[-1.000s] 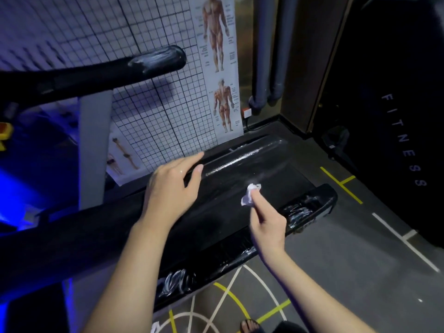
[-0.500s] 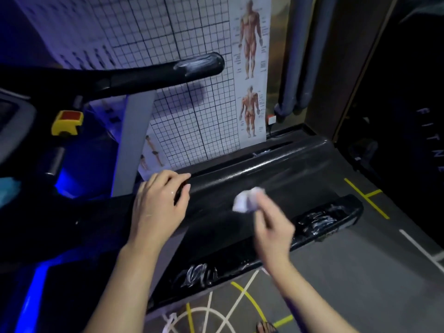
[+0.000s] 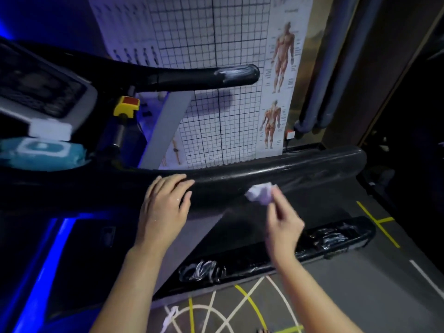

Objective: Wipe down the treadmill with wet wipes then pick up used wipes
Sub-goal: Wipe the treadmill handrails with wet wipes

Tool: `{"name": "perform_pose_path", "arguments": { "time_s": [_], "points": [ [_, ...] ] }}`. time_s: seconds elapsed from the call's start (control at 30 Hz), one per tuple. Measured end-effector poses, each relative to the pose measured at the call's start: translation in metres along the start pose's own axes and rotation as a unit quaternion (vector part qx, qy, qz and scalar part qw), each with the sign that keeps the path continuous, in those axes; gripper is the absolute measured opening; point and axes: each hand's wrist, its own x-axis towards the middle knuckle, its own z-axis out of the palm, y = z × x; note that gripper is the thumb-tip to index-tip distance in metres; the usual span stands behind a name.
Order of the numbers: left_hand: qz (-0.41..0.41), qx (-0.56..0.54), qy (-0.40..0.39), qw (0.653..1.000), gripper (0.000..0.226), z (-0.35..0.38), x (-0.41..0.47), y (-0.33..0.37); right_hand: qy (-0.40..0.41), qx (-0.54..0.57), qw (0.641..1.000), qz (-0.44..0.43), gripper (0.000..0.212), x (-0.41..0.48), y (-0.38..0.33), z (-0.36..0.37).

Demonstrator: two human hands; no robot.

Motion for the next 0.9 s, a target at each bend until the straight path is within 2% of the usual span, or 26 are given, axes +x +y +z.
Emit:
{"name": "perform_pose_path", "arguments": {
  "time_s": [0.03,0.07,0.1,0.13,0.2,0.27,0.3,0.33,0.37,0.47,0.53,0.63,0.73,0.8,0.9],
  "points": [
    [-0.012,0.004,0.013,1.0,0.028,-0.007,-0.003,-0.004,0.052,-0.018,0.998,0.012,0.041,0.013,-0.005,0.001],
    [-0.023,0.004,0.021,1.0,0.027,-0.013,-0.006,-0.007,0.07,-0.03,0.997,0.011,0.042,0.021,-0.008,0.005],
    [-0.028,0.002,0.024,0.999,0.026,-0.019,-0.008,-0.009,0.055,-0.044,0.997,0.003,0.045,0.022,-0.011,0.013],
    [-0.029,-0.004,0.02,0.999,0.026,-0.024,-0.009,-0.011,0.015,-0.067,0.998,-0.012,0.049,0.013,-0.013,0.024],
    [-0.026,-0.018,0.009,0.999,0.025,-0.034,-0.015,-0.015,-0.12,-0.096,0.986,-0.063,0.058,-0.025,-0.012,0.046],
    [-0.03,-0.028,0.008,0.999,0.022,-0.045,-0.025,-0.021,-0.273,-0.075,0.95,-0.133,0.058,-0.066,-0.013,0.059],
    [-0.035,-0.023,0.011,0.999,0.021,-0.051,-0.031,-0.026,-0.326,-0.067,0.927,-0.175,0.054,-0.082,-0.016,0.063],
    [-0.043,-0.012,0.014,0.999,0.022,-0.058,-0.037,-0.032,-0.344,-0.061,0.913,-0.211,0.049,-0.092,-0.019,0.067],
    [-0.051,0.003,0.016,0.999,0.023,-0.066,-0.043,-0.04,-0.33,-0.048,0.918,-0.215,0.045,-0.096,-0.026,0.072],
    [-0.087,0.036,0.022,0.995,0.029,-0.088,-0.056,-0.068,-0.181,0.005,0.971,-0.155,0.038,-0.077,-0.064,0.088],
    [-0.101,0.044,0.037,0.993,0.033,-0.098,-0.059,-0.086,-0.13,0.001,0.973,-0.193,0.036,-0.055,-0.092,0.103],
    [-0.107,0.058,0.029,0.992,0.034,-0.105,-0.057,-0.106,-0.176,-0.047,0.946,-0.266,0.03,-0.036,-0.113,0.136],
    [-0.124,0.071,0.0,0.99,0.042,-0.105,-0.058,-0.109,-0.261,-0.136,0.893,-0.339,0.039,-0.052,-0.095,0.16],
    [-0.132,0.075,0.009,0.988,0.045,-0.102,-0.061,-0.107,-0.27,-0.169,0.87,-0.378,0.045,-0.053,-0.077,0.157],
    [-0.149,0.098,0.025,0.984,0.052,-0.098,-0.061,-0.105,-0.247,-0.202,0.868,-0.382,0.041,-0.022,-0.061,0.136]
  ]
}}
